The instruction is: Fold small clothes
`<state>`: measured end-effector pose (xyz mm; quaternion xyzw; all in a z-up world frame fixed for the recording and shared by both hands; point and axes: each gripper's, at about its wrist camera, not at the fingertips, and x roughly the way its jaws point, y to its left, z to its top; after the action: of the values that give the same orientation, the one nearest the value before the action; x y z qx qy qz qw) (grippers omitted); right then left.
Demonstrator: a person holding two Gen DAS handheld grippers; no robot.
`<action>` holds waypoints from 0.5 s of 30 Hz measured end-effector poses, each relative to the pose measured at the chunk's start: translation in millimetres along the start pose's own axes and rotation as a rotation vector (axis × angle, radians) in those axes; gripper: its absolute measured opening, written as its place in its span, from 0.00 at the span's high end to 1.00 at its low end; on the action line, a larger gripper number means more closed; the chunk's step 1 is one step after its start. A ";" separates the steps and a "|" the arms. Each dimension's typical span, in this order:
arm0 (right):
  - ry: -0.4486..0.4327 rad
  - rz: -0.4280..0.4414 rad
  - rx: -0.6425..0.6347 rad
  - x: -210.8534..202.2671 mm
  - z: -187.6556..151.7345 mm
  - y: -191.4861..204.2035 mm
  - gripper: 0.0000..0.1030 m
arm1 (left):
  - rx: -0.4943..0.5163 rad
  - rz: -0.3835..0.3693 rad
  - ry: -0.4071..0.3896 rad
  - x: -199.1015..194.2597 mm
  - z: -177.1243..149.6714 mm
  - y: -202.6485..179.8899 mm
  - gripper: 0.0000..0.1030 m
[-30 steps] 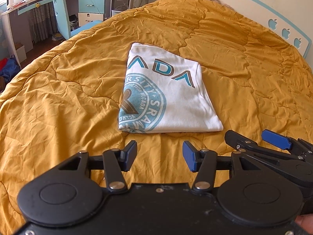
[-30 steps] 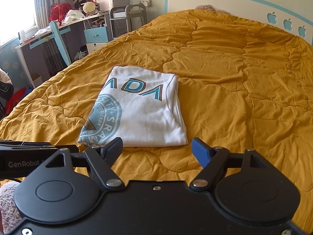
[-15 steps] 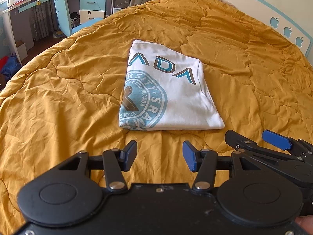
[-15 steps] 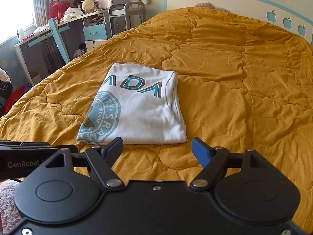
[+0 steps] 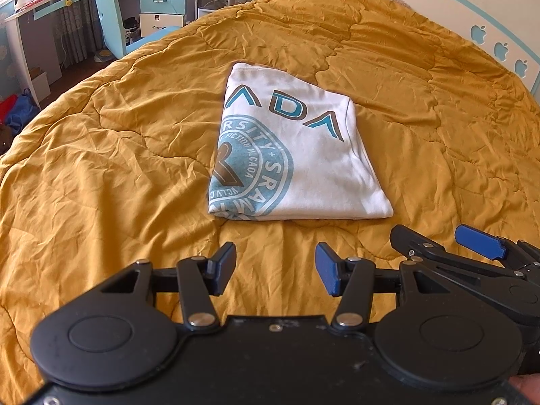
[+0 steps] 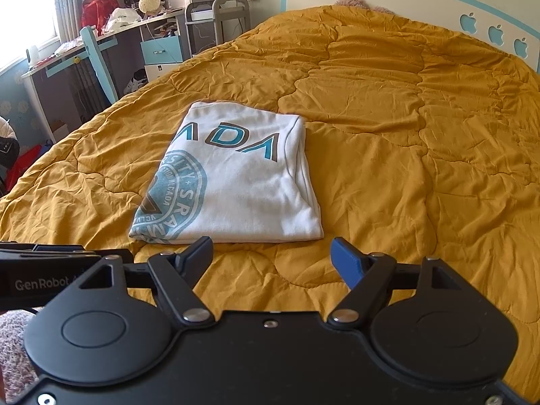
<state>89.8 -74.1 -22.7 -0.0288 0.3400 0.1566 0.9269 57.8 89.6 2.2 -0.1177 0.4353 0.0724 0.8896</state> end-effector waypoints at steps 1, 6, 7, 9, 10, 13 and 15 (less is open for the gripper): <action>0.000 -0.001 0.000 0.0 0.0 0.0 0.24 | 0.001 0.000 0.000 0.0 0.1 -0.1 0.47; 0.000 0.000 0.000 0.0 0.2 -0.4 0.24 | 0.002 0.001 -0.001 -0.1 0.2 -0.1 0.47; 0.000 0.000 -0.001 0.0 0.3 -0.5 0.24 | 0.003 0.003 -0.001 -0.2 0.1 -0.1 0.47; 0.001 0.000 -0.001 0.1 0.1 -0.5 0.24 | 0.008 0.010 -0.003 -0.6 0.1 -1.0 0.47; 0.001 0.000 0.000 0.0 -0.1 -0.4 0.24 | 0.011 0.013 -0.005 -1.0 0.1 -1.4 0.47; 0.000 -0.001 0.001 0.0 0.0 -0.8 0.24 | 0.018 0.021 -0.009 -2.5 -0.1 -3.5 0.47; -0.001 -0.002 0.003 -0.4 0.1 -0.7 0.24 | 0.018 0.020 -0.010 -2.7 0.3 -3.6 0.47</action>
<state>89.8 -74.9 -22.4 -0.0278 0.3396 0.1551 0.9273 57.2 86.2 5.1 -0.1051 0.4328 0.0782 0.8919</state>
